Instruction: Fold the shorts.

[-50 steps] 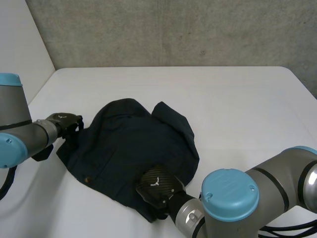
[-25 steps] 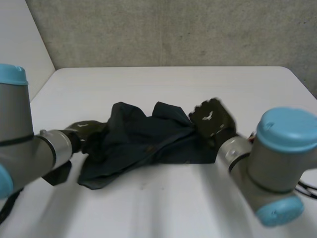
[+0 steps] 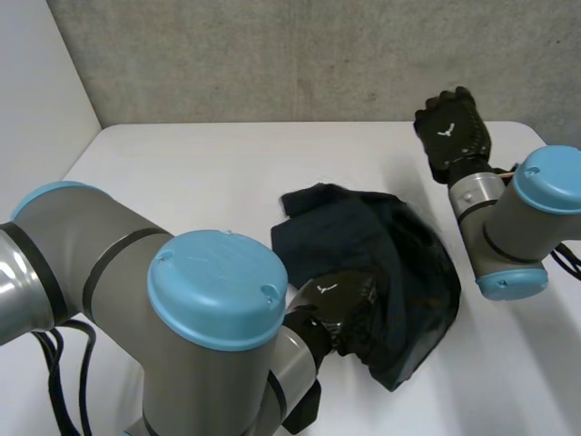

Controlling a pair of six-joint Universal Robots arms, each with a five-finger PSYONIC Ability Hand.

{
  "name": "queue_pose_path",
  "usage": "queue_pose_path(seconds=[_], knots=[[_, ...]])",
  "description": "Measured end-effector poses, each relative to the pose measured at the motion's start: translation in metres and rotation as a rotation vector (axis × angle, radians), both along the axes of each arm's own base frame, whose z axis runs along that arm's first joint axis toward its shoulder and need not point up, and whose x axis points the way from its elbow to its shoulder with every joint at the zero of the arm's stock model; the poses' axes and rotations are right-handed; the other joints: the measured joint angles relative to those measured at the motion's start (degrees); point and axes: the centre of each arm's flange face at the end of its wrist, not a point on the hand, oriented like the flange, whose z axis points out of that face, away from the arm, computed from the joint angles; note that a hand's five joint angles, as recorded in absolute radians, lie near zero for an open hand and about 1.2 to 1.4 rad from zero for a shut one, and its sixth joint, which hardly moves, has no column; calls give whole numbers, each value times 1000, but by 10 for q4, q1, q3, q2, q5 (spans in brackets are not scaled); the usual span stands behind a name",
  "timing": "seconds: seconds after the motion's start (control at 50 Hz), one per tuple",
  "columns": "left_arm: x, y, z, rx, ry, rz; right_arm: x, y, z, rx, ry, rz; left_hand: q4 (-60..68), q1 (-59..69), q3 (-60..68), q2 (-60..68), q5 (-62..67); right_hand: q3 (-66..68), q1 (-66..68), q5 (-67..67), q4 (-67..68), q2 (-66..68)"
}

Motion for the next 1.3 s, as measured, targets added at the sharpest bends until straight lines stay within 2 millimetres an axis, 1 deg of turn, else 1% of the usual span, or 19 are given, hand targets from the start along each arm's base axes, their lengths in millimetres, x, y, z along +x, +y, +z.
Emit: queue_pose_path(seconds=[0.06, 0.14, 0.22, 0.26, 0.3, 0.38, 0.48, 0.56, 0.58, 0.64, 0.8, 0.98, 1.02, 1.04, 1.06, 1.08, 1.14, 1.24, 1.3], knots=[[3, -2, 7, -6, 6, 10, -17, -2, 6, 19, -54, -44, -2, -1, -3, -1, -22, -90, -69, -73, -76, -84], [17, -16, 21, -23, 7, 55, -31, 6, 20, 53, -131, -69, -2, -1, -3, -1, -36, -90, -69, -75, -76, -86], [45, -37, 40, -64, -6, 121, -48, 40, 46, 168, -267, -77, -2, -1, -3, -14, -61, -90, -69, -75, -76, -86], [50, -39, 43, -76, -12, 124, -51, 49, 50, 202, -292, -77, -2, -1, -3, -14, -64, -90, -69, -75, -76, -86], [60, -42, 48, -106, -34, 113, -57, 74, 59, 299, -350, -80, -2, -1, -17, -26, -68, -83, -67, -73, -74, -85], [66, -41, 47, -141, -77, 79, -62, 104, 63, 441, -414, -86, -2, -1, -24, -31, -72, -41, -45, -42, -46, -42], [67, -40, 41, -152, -119, 50, -60, 133, 60, 592, -471, -73, -2, -4, -25, -42, -82, 100, 85, 89, 100, 104], [66, -40, 36, -143, -135, 43, -59, 136, 59, 608, -477, -68, -2, -4, -25, -42, -83, 114, 97, 102, 114, 114], [64, -40, 31, -132, -147, 39, -53, 150, 52, 689, -500, -30, -2, -8, -25, -43, -83, 134, 114, 121, 134, 135], [63, -40, 26, -120, -157, 38, -46, 163, 40, 763, -500, 20, -2, -11, -25, -54, -83, 22, 17, 23, 24, 21], [62, -43, 19, -104, -172, 44, -34, 192, 0, 935, -457, 103, -2, -22, -25, -59, -93, -17, -10, -17, -17, -11], [62, -44, 19, -104, -171, 48, -16, 209, -32, 1009, -394, 162, -2, -32, -25, -61, -94, -7, -4, -6, -10, -8], [62, -45, 19, -105, -169, 48, -11, 210, -39, 1015, -381, 173, -2, -32, -25, -61, -94, 118, 109, 111, 116, 113], [62, -45, 19, -105, -169, 48, -9, 209, -42, 1015, -376, 175, -2, -32, -25, -61, -94, 118, 109, 111, 116, 113], [62, -45, 19, -105, -168, 48, -7, 208, -45, 1012, -373, 176, -2, -32, -25, -61, -94, 278, 261, 259, 277, 282], [62, -45, 19, -106, -167, 49, -5, 205, -48, 998, -368, 171, -2, -35, -25, -64, -94, 398, 330, 375, 398, 404], [62, -45, 20, -106, -167, 50, -4, 197, -51, 953, -363, 147, -2, -36, -25, -68, -94, 459, 355, 437, 463, 462], [63, -45, 20, -106, -168, 52, -12, 179, -44, 815, -297, 69, -2, -49, -25, -75, -94, 465, 362, 438, 469, 463], [64, -45, 20, -106, -168, 55, -25, 166, -35, 696, -172, 6, -2, -57, -25, -75, -94, 465, 407, 441, 469, 463]])
